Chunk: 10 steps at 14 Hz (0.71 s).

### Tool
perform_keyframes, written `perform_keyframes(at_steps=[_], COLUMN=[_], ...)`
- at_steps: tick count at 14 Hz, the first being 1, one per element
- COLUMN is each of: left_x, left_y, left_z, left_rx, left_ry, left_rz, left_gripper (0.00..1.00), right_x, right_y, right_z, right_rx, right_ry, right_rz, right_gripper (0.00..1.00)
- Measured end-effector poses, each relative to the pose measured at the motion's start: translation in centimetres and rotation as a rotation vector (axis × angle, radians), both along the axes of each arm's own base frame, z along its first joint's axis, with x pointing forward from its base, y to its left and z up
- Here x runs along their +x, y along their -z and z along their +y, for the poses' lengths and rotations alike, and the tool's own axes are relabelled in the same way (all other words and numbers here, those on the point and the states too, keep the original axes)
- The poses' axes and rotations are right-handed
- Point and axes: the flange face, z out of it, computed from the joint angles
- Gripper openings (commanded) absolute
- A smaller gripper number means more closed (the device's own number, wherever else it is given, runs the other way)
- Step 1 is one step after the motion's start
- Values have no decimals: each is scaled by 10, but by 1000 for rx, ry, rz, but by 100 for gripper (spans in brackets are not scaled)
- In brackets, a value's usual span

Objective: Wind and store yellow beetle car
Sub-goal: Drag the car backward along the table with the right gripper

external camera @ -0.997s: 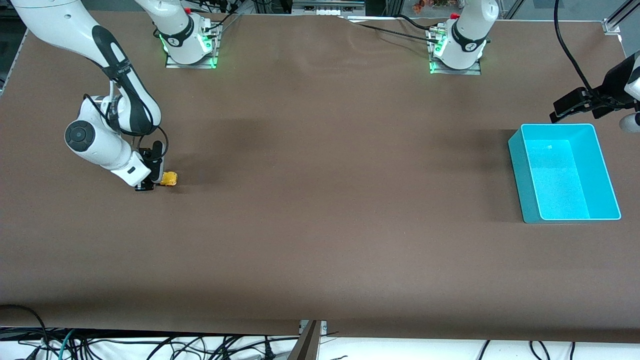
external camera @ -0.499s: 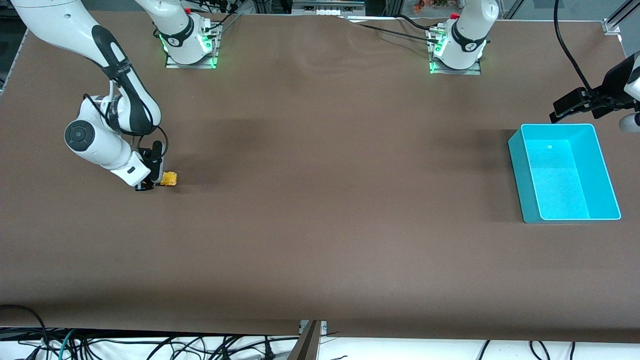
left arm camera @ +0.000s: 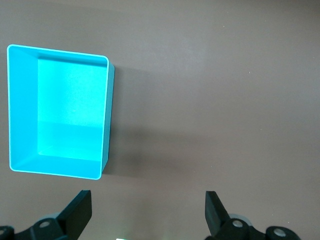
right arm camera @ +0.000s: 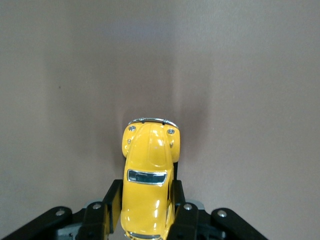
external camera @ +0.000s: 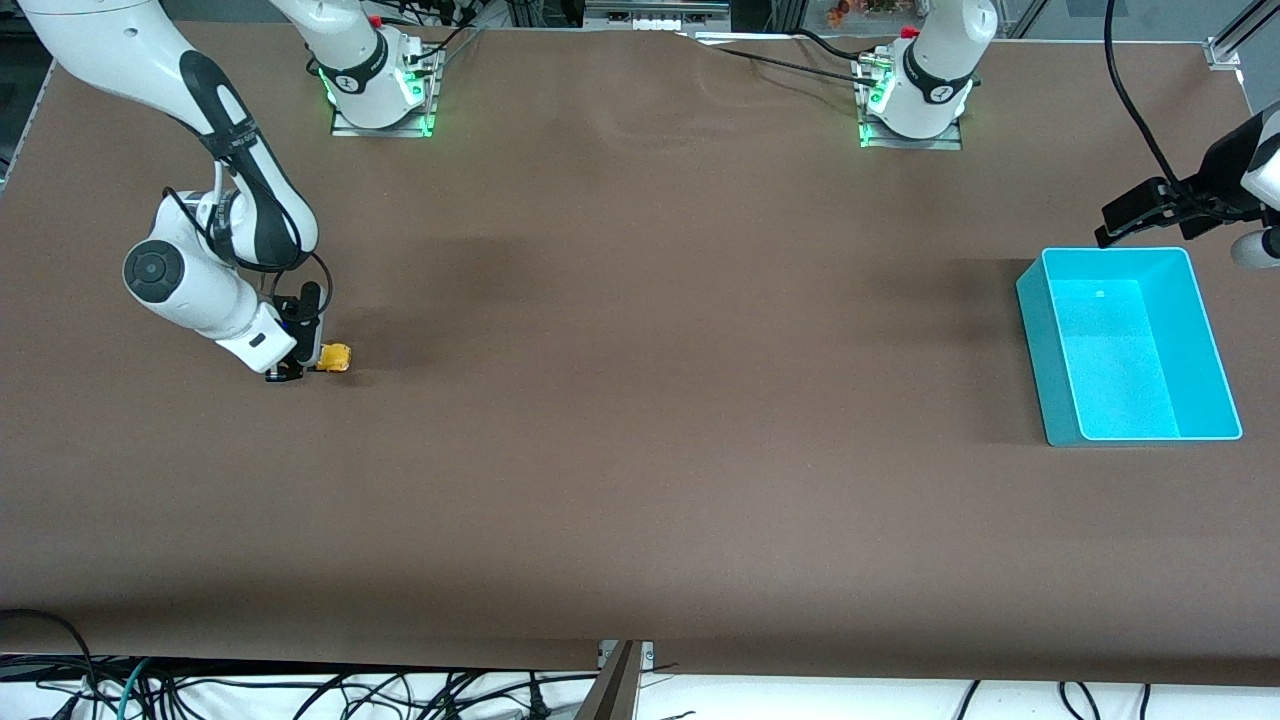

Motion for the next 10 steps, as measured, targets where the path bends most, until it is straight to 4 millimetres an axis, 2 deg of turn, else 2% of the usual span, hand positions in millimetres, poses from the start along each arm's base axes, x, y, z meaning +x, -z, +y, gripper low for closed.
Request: perform_keyframes(at_steps=[6, 10], left_x=[1, 1], left_y=[2, 2], left_z=[0, -1], left_rx=[0, 0], left_ry=[1, 1], left_rz=[3, 3], left_gripper=[100, 100], right_x=[-2, -7], right_y=[0, 0], right_z=[-28, -62], right_rx=[2, 4], right_ry=[-14, -37], right_rz=[-1, 0], right_gripper=[43, 43])
